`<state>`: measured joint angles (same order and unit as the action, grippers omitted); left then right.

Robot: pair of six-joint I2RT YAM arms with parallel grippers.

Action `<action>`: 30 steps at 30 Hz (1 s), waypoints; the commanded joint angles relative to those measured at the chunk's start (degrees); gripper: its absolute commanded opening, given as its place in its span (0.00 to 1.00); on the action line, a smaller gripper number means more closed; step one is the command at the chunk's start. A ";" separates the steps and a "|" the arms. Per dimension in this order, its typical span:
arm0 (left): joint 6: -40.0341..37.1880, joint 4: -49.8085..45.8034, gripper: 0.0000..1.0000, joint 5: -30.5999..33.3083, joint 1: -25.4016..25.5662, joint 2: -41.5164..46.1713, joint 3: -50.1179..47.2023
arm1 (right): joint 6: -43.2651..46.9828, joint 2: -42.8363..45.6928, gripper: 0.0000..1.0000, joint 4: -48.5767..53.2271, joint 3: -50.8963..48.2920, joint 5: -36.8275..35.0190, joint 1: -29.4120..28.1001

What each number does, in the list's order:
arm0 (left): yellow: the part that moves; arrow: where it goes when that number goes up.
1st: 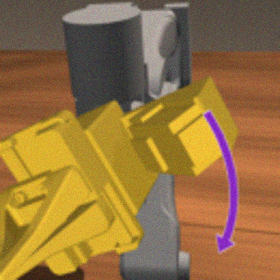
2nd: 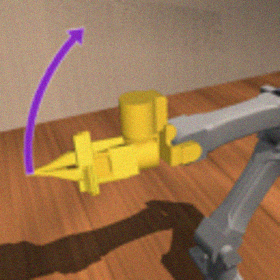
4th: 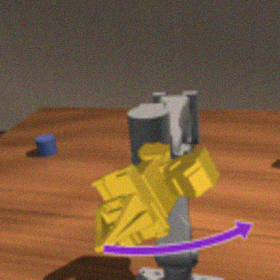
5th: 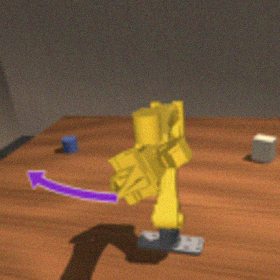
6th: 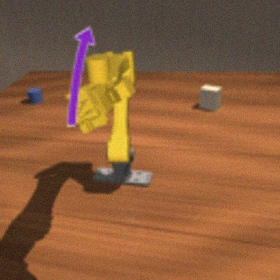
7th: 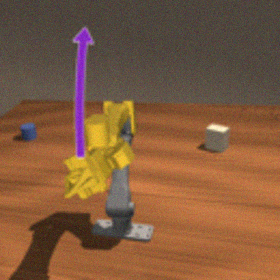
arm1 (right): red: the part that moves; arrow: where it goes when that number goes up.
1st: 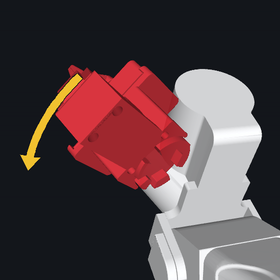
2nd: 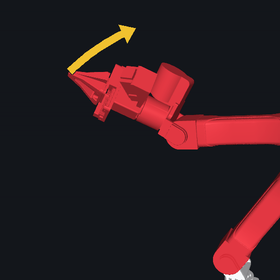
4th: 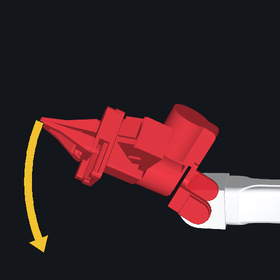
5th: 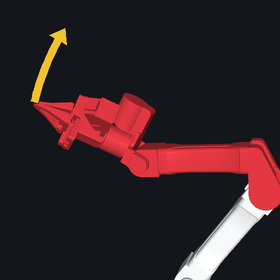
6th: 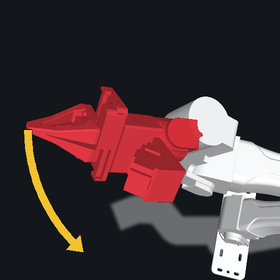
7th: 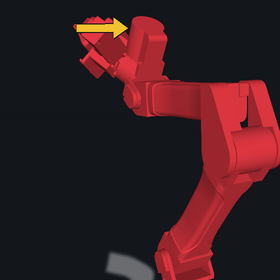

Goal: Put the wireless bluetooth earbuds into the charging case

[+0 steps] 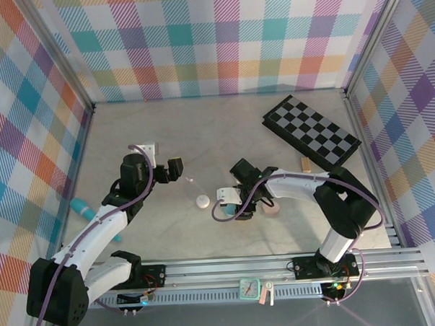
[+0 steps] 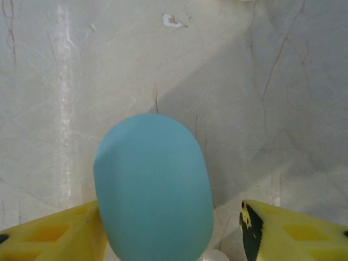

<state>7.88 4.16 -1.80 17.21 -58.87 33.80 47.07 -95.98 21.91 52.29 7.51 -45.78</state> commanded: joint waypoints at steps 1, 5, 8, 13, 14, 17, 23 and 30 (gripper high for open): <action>-0.85 -0.96 1.00 -0.75 0.02 0.65 0.54 | 0.15 -0.32 0.58 -0.63 1.23 1.09 -0.28; -0.89 -1.14 1.00 -0.59 0.02 1.22 0.16 | -0.04 -0.01 0.46 -0.11 1.41 0.94 -0.28; -0.96 -1.26 1.00 -0.77 0.00 1.27 0.21 | -0.30 0.61 0.44 -0.18 1.41 1.35 -0.28; -1.79 0.04 1.00 -1.26 0.15 0.96 -0.40 | -2.82 4.05 0.42 -1.36 0.51 4.00 0.06; -1.98 0.89 1.00 -1.68 0.23 0.87 -0.83 | -3.34 4.87 0.42 -1.65 0.28 4.68 0.39; -3.14 5.95 1.00 -4.78 1.25 0.60 -2.47 | -4.63 6.98 0.42 -2.43 -0.56 5.68 1.74; -11.80 22.52 1.00 -16.44 6.54 -2.37 -8.35 | -7.26 12.65 0.42 -3.35 -2.48 8.83 5.81; -18.78 32.02 1.00 -31.68 12.18 -9.52 -10.06 | -9.10 20.27 0.41 -0.50 -2.60 12.80 9.75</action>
<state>-6.50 27.18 -24.10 27.73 -67.09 24.56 39.40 -78.43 19.62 49.80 15.79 -36.56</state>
